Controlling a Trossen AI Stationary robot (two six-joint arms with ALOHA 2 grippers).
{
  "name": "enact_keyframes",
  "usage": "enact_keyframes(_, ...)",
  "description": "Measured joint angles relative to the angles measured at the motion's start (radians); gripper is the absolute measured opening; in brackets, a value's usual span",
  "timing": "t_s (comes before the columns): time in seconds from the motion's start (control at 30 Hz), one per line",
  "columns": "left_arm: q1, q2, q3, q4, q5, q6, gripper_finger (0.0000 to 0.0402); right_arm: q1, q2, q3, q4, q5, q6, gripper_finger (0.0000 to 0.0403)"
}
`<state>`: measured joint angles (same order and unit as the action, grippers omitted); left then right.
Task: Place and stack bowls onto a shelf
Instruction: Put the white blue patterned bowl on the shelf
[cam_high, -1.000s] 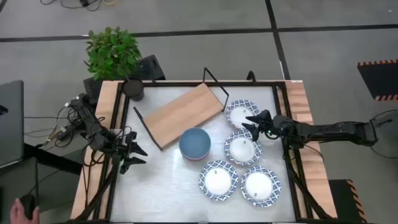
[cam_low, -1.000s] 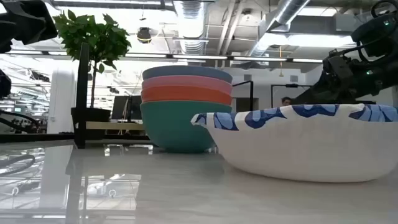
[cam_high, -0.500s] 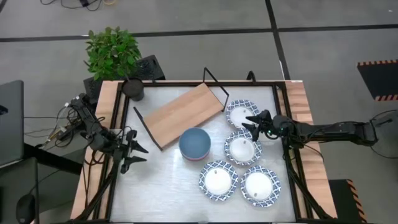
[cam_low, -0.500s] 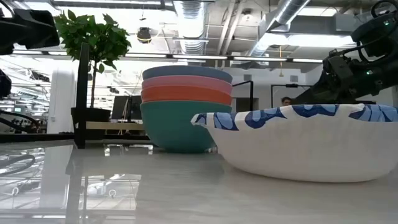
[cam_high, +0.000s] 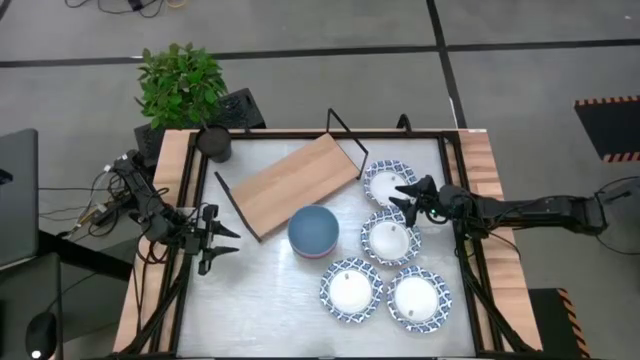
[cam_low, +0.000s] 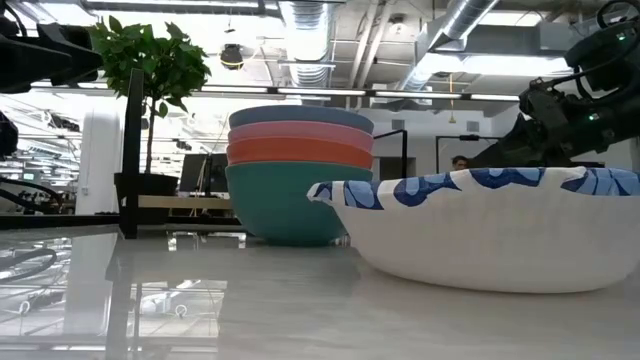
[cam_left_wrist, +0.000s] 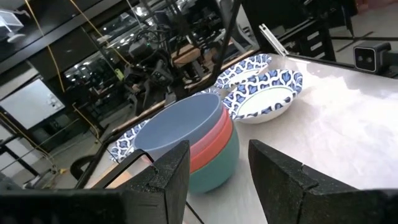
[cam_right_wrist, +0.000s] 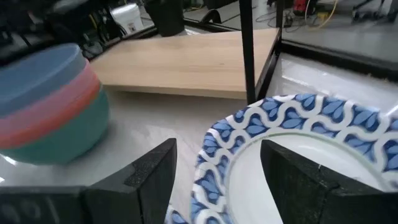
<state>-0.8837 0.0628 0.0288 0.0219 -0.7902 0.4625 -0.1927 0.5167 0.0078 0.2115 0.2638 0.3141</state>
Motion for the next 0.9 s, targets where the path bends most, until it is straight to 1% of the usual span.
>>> enact_keyframes(0.13,0.0,0.0,0.0,0.0,0.0,0.015,0.0151,-0.001,0.0,0.002,-0.001,0.0,-0.024,0.026)
enact_keyframes(0.23,0.0,0.0,0.0,-0.002,-0.019,0.164,0.0151,-0.001,0.0,0.003,0.0,0.0,-0.024,0.026)
enact_keyframes(0.33,0.0,0.0,0.0,-0.002,-0.02,0.241,0.0151,0.0,0.0,0.003,0.011,0.0,0.0,0.026)
enact_keyframes(0.47,0.0,0.0,0.0,-0.004,-0.055,0.24,0.0151,0.0,0.0,0.004,0.039,0.0,0.123,0.026)
enact_keyframes(0.6,0.0,0.0,0.0,-0.004,-0.055,0.208,0.0151,0.0,0.0,0.006,0.068,0.001,0.138,0.026)
enact_keyframes(0.73,0.0,0.0,0.0,-0.004,-0.055,0.21,0.0151,0.0,0.0,0.006,0.067,0.001,0.155,0.026)
enact_keyframes(0.83,0.0,0.0,0.0,-0.004,-0.055,0.239,0.0151,0.001,0.0,0.006,0.06,0.0,0.238,0.026)
enact_keyframes(0.9,0.0,0.0,0.0,-0.004,-0.055,0.302,0.0151,0.001,0.0,0.006,0.053,0.0,0.278,0.026)
